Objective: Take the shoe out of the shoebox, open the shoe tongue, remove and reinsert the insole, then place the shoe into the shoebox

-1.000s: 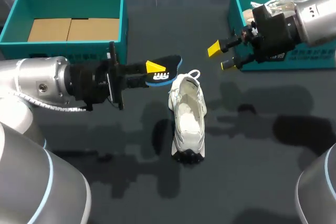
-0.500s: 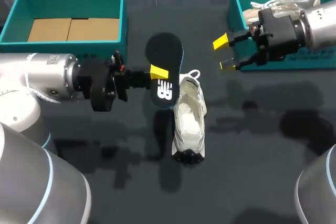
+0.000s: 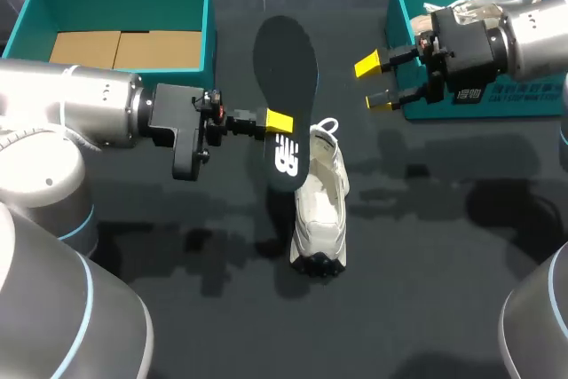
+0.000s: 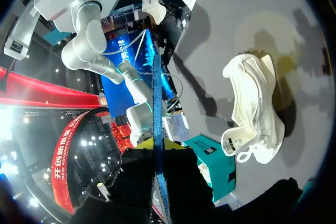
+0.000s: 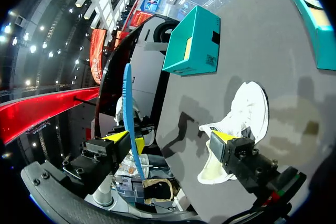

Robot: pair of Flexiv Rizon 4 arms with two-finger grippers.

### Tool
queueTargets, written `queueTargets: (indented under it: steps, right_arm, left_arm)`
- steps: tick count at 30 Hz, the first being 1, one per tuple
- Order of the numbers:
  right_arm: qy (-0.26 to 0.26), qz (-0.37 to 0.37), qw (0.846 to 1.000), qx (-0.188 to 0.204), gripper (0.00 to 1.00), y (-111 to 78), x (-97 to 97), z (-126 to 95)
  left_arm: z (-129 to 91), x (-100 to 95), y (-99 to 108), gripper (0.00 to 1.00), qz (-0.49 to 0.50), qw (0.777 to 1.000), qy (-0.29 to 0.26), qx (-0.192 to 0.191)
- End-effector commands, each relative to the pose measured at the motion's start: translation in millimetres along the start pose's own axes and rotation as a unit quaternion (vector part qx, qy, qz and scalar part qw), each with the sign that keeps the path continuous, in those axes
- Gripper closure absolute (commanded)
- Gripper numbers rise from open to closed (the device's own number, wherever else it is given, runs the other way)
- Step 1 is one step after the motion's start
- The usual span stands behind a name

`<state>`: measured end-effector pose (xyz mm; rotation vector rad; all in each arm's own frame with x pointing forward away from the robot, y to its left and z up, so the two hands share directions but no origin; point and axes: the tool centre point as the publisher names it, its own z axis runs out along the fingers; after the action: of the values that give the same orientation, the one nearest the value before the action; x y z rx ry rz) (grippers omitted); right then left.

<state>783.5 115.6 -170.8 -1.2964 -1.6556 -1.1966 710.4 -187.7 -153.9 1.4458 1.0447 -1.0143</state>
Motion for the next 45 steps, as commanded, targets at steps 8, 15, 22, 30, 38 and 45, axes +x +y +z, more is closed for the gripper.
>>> queueTargets:
  steps: [8,15,22,30,38,45]
  right_arm:
    - [0.0,-0.031,0.999,-0.02,0.0,-7.2,9.2,25]
    - [0.011,-0.036,0.999,-0.026,0.01,-5.8,11.1,34]
    - [0.017,-0.046,0.999,-0.025,0.26,-3.7,15.7,40]
    - [0.029,-0.046,0.998,-0.021,0.58,-2.3,18.1,46]
    - [0.036,-0.031,0.999,-0.022,0.74,-5.6,15.5,46]
    - [0.043,-0.013,0.999,-0.019,0.78,-8.0,12.5,48]
  left_arm:
    - [25,8.4,14,1.0,-0.055,0.998,-0.009,-0.018]
    - [38,16.3,19,1.0,-0.069,0.997,0.001,-0.036]
    - [49,18.2,20,1.0,-0.077,0.996,0.002,-0.039]
    - [56,21.9,23,1.0,-0.074,0.996,-0.002,-0.046]
    - [59,24.4,23,1.0,-0.072,0.996,-0.003,-0.055]
    - [59,26.5,25,1.0,-0.07,0.996,-0.001,-0.061]
